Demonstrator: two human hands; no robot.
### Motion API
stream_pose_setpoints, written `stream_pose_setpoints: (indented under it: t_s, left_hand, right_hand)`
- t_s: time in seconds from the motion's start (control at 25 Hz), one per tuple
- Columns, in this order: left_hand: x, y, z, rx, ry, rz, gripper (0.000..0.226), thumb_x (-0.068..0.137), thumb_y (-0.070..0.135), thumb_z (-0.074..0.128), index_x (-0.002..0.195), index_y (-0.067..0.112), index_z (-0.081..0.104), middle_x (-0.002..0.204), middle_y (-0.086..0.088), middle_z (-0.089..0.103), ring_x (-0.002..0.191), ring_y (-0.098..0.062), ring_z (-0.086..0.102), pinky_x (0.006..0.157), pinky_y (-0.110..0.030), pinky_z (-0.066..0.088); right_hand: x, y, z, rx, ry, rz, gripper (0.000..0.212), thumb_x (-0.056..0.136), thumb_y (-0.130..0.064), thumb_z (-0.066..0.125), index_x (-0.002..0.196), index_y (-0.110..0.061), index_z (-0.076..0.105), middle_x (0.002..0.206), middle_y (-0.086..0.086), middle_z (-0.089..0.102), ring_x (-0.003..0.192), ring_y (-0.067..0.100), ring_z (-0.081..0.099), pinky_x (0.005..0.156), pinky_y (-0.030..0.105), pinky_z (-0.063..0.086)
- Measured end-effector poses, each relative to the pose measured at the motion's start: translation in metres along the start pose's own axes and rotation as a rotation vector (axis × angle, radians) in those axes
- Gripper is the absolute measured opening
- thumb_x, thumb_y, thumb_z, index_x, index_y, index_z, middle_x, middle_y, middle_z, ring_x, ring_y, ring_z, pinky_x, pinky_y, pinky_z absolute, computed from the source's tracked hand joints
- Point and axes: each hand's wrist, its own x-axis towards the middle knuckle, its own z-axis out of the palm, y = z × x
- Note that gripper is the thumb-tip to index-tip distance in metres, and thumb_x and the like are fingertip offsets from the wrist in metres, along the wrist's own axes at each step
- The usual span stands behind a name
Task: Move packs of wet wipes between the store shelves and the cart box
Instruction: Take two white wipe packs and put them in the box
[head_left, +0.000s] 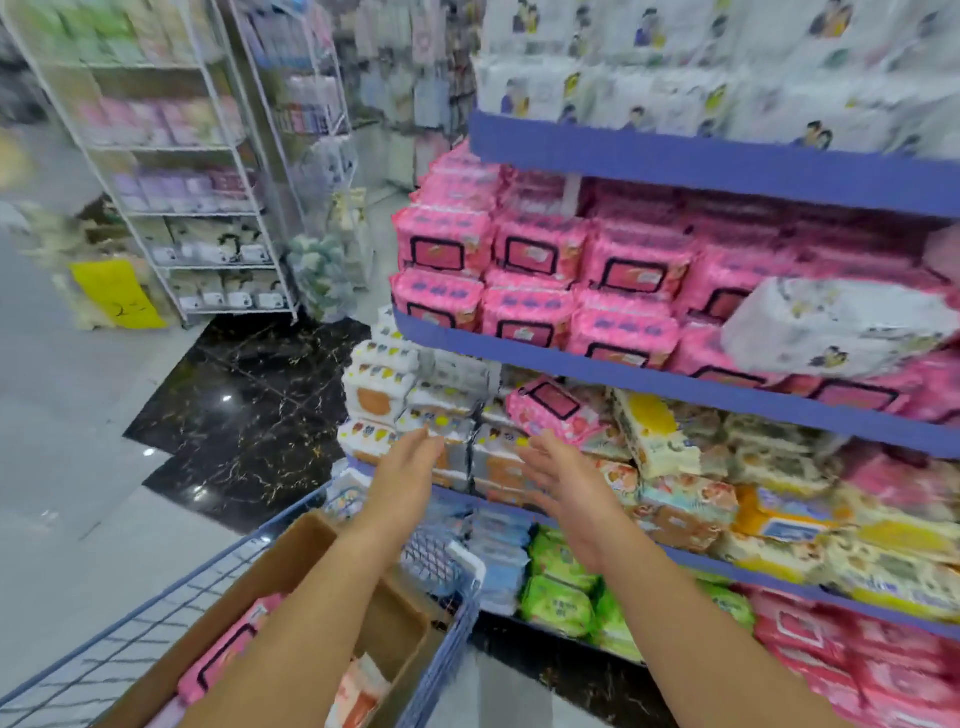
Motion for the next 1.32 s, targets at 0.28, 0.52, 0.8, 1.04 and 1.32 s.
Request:
stream_pose_setpoints:
  t_s: [0.28, 0.52, 0.8, 1.04, 1.32]
  left_hand:
    - [0.027, 0.116, 0.144, 0.024, -0.071, 0.274, 0.056, 0.105, 0.043, 0.048, 0.156, 0.023, 0.036, 0.161, 0.002, 0.035, 0.146, -0.022, 0.037, 0.104, -0.035, 0.034]
    - [0.058, 0.177, 0.255, 0.078, -0.28, 0.417, 0.069, 0.1, 0.041, 0.059, 0.159, 0.021, 0.029, 0.161, 0.005, 0.036, 0.145, -0.016, 0.038, 0.11, -0.035, 0.036]
    - [0.121, 0.194, 0.357, 0.272, -0.526, 0.418, 0.105, 0.047, 0.066, 0.092, 0.137, 0.04, 0.044, 0.143, 0.011, 0.052, 0.128, -0.012, 0.056, 0.097, -0.028, 0.05]
    - [0.153, 0.193, 0.403, 0.343, -0.504, 0.492, 0.108, 0.054, 0.021, 0.1, 0.141, 0.021, 0.038, 0.124, 0.011, 0.057, 0.107, -0.007, 0.061, 0.083, -0.017, 0.046]
    - [0.157, 0.188, 0.402, 0.318, -0.45, 0.546, 0.103, 0.061, 0.025, 0.098, 0.143, 0.037, 0.038, 0.121, 0.026, 0.059, 0.103, 0.004, 0.059, 0.082, -0.017, 0.042]
  right_hand:
    - [0.014, -0.086, -0.149, 0.14, 0.165, -0.21, 0.044, 0.104, -0.041, 0.047, 0.139, -0.016, 0.052, 0.14, 0.006, 0.057, 0.128, 0.024, 0.054, 0.107, 0.043, 0.045]
    - [0.005, -0.14, -0.275, 0.176, 0.335, -0.291, 0.048, 0.106, -0.038, 0.044, 0.147, -0.014, 0.045, 0.144, 0.004, 0.055, 0.133, 0.026, 0.051, 0.107, 0.044, 0.045]
    - [-0.002, -0.187, -0.389, 0.25, 0.569, -0.351, 0.046, 0.107, -0.036, 0.041, 0.147, -0.013, 0.043, 0.142, 0.007, 0.052, 0.135, 0.028, 0.049, 0.112, 0.045, 0.041]
    - [0.0, -0.218, -0.476, 0.064, 1.053, -0.353, 0.024, 0.099, -0.037, 0.051, 0.107, -0.016, 0.06, 0.11, 0.009, 0.063, 0.1, 0.027, 0.062, 0.089, 0.052, 0.054]
    - [0.027, -0.242, -0.547, -0.072, 1.113, -0.144, 0.086, 0.08, -0.06, 0.068, 0.141, -0.005, 0.042, 0.13, 0.013, 0.054, 0.107, 0.031, 0.056, 0.083, 0.042, 0.045]
